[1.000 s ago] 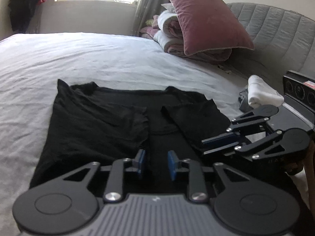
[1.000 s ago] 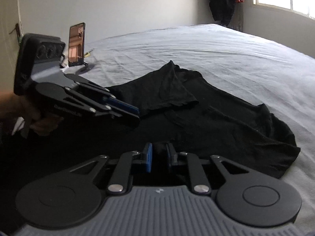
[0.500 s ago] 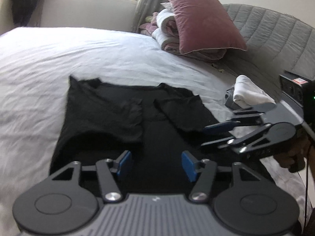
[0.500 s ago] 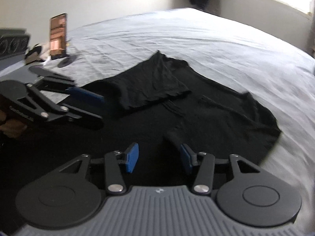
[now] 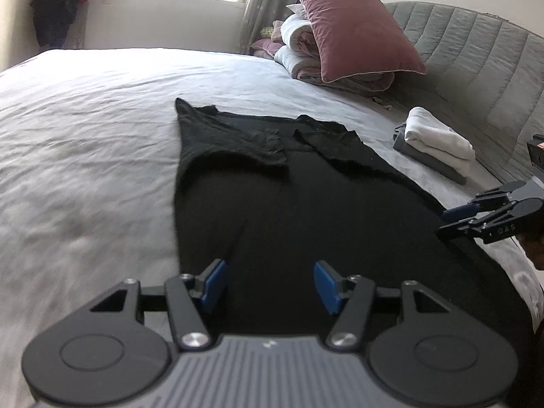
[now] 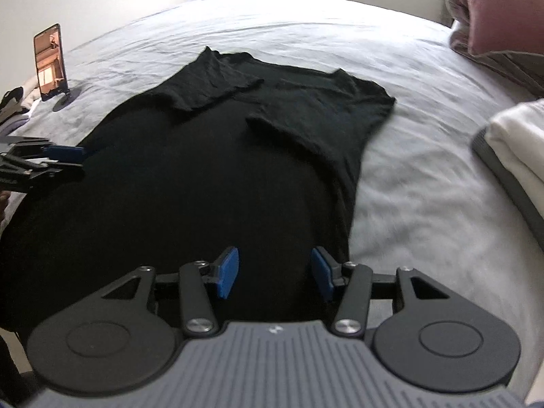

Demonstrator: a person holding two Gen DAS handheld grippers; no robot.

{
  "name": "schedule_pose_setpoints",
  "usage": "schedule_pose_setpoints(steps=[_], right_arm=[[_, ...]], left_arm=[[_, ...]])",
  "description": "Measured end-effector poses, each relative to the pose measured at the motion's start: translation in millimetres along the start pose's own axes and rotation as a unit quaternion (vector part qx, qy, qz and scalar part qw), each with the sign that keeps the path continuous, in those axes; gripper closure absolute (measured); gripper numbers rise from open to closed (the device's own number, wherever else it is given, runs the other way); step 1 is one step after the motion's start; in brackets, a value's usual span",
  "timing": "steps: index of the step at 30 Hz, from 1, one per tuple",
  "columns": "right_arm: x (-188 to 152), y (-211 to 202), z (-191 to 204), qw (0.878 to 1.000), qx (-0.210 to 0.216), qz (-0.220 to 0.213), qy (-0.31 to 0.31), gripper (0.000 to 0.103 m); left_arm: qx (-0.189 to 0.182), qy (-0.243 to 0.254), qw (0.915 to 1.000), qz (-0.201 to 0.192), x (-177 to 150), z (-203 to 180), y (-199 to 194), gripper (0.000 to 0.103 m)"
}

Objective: Fold clothes

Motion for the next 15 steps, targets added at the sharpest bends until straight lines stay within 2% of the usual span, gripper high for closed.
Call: schedule_pose_setpoints(steps=[10, 12, 15], right_arm=[[-36.9, -29.9, 15.5, 0.999, -0.025, 0.006, 0.035, 0.049], [-42.5, -35.9, 13.5, 0.998, -0.032, -0.002, 0.050, 0.049], [-38.5, -39.5, 5.3, 0.995, -0.066, -0.019, 0.071, 0.049]], left_arm=[[0.024, 0.008, 0.9995, 0.018, -23.3, 3.5, -44.6, 0.042], [0.031, 0.017, 0.9993, 0.012, -21.6, 5.8, -47.2, 0.042], [0.048, 0.011, 0.9988, 0.003, -9.1, 13.7, -37.0, 0.043]])
Point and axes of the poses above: each gripper's, at about its wrist camera, not at the fingertips, and y roughly the way its jaws point, z to its left, x to its top, the point moved 2 cm from there along y, roughly the way its jaws point, and after that the axes turned 9 degrees about -y, right-handed, at the moved point
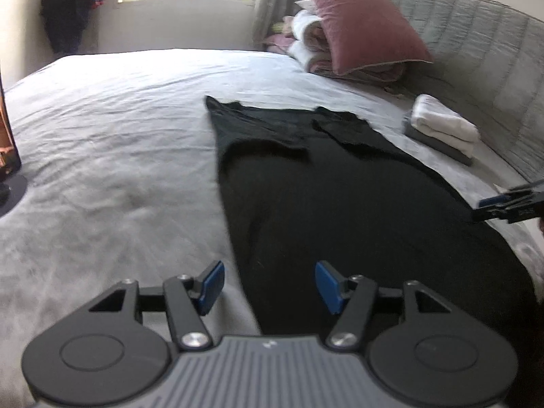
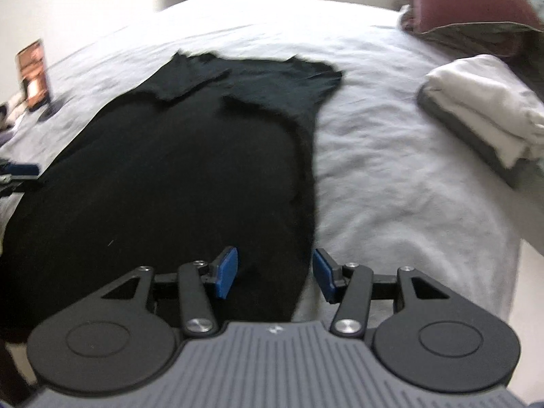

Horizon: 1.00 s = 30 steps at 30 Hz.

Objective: Fold clothes

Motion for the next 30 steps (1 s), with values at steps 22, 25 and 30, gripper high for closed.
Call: schedule_pose_setpoints(steps=[22, 25, 30], right_arm=[[60.8, 85.6, -3.7, 0.987, -0.111, -0.094, -0.061, 0.064], [62.6, 91.5, -4.1, 0.985, -0.115, -0.099, -0.076, 0.064], [67.4, 95.9, -2.8, 0.983, -0.106, -0.111, -0.098, 0.064]], left_arm=[[0.102, -0.082, 0.9900, -0.054, 75.9, 19.0, 96.2, 0.052], [0.107, -0.097, 0.9874, -0.064, 79.2, 24.7, 99.3, 0.057], [0.093, -0.097, 0.9879, -0.077, 87.5, 21.8, 105.5, 0.066]])
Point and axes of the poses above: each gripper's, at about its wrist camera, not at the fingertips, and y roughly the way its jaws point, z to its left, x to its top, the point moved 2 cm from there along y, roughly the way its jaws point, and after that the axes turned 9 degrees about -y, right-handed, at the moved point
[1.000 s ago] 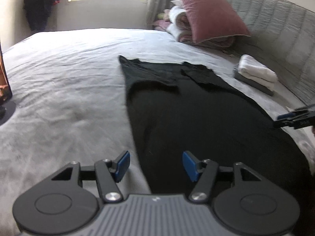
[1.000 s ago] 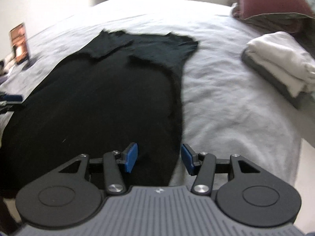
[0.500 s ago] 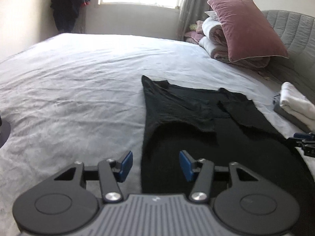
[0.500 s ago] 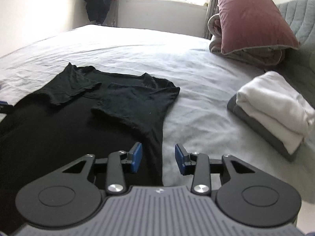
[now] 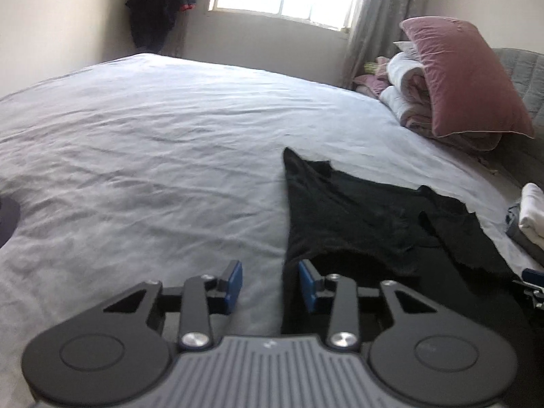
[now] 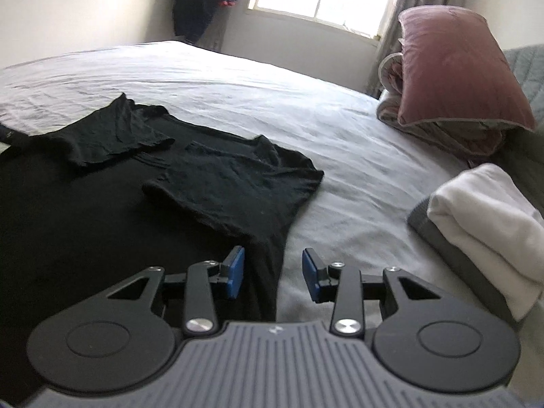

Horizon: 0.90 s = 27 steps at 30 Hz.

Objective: Fold clothes

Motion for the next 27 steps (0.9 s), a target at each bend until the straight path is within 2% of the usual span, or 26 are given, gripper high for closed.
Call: schedule_pose_setpoints(steps=[3, 5, 8, 12, 19, 22, 24, 26, 27], right_arm=[[0.4, 0.6, 2.2, 1.000, 0.002, -0.004, -0.010, 0.065], [0.5, 0.6, 3.0, 1.000, -0.001, -0.006, -0.015, 0.077], [0.5, 1.8, 3.8, 1.000, -0.007, -0.003, -0.019, 0.086], [0.5, 2.3, 2.7, 1.000, -0.018, 0.003, -0.025, 0.091], [-4.8, 6.7, -11.8, 0.999, -0.033, 0.028, -0.010, 0.091], [-6.9, 7.8, -15.3, 0.999, -0.024, 0.042, 0.001, 0.091], [-5.3, 2.9, -16.2, 0.999, -0.014, 0.047, 0.006, 0.087], [-4.3, -5.1, -19.1, 0.999, 0.001, 0.043, 0.021, 0.080], [-3.9, -9.7, -21.0, 0.999, 0.009, 0.038, 0.029, 0.080]], left_arm=[[-0.001, 0.016, 0.9999, -0.002, -0.1, -8.4, 5.7, 0.072], [0.005, 0.016, 0.9999, 0.000, 0.4, -11.5, 9.6, 0.076], [0.026, 0.000, 0.9996, 0.005, 2.4, -10.1, 15.2, 0.088], [0.041, -0.015, 0.9991, -0.001, 5.0, -5.4, 14.9, 0.092], [0.039, -0.003, 0.9990, 0.023, 5.2, -3.6, 18.7, 0.091], [0.035, -0.002, 0.9990, 0.029, 7.8, -4.7, 15.5, 0.083], [0.035, -0.008, 0.9990, 0.027, 9.6, -4.6, 11.8, 0.073], [0.030, -0.012, 0.9993, 0.015, 11.7, -4.3, 7.0, 0.073], [0.027, -0.016, 0.9995, 0.008, 12.8, -4.2, 4.3, 0.073]])
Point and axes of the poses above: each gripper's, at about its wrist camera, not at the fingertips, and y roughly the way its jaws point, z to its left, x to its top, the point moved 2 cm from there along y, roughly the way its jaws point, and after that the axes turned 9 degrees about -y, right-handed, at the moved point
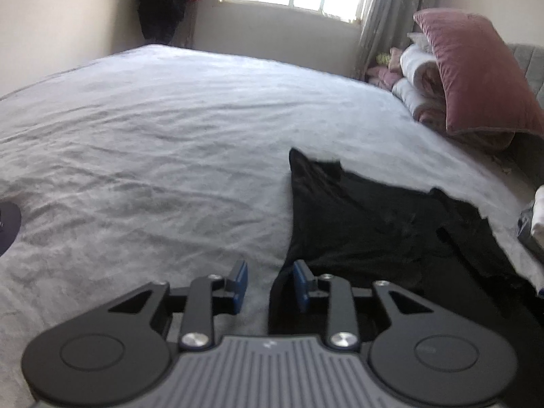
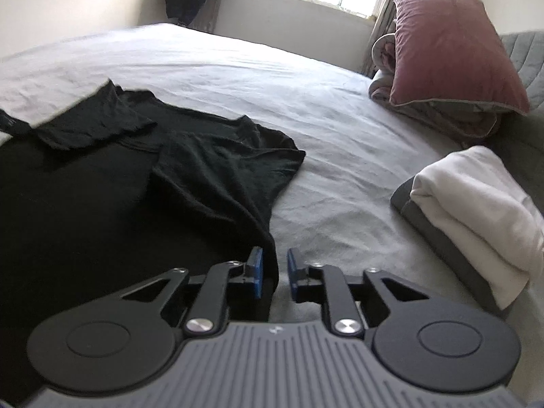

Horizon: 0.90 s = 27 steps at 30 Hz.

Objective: Fold clothes

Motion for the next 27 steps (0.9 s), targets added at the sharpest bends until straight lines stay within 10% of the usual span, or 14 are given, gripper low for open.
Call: schedule_pose_setpoints(steps=[10, 16, 19, 27], right_arm=[[13.5, 6.0, -5.5, 0.988, 0.084, -0.048, 0.118, 0.080], [14.0, 1.5, 19.7, 0.993, 0.093, -0.027, 0.061, 0.078], [21.1, -5.6, 27.9, 0.994, 0.093, -0.031, 0.052, 0.053], [51.0, 9.6, 54.9, 0.997, 0.074, -0.034, -0.019, 0.055]], left_arm=[[-0.061, 0.037, 0.9974, 0.003, -12.3, -29.1, 10.9, 0.076], [-0.058, 0.065, 0.9961, 0.013, -20.5, -37.9, 18.9, 0.077], [-0.062, 0.055, 0.9964, 0.017, -18.8, -35.5, 17.1, 0.069], [-0.058, 0.042, 0.9969, 0.034, -18.8, -37.2, 17.5, 0.061]])
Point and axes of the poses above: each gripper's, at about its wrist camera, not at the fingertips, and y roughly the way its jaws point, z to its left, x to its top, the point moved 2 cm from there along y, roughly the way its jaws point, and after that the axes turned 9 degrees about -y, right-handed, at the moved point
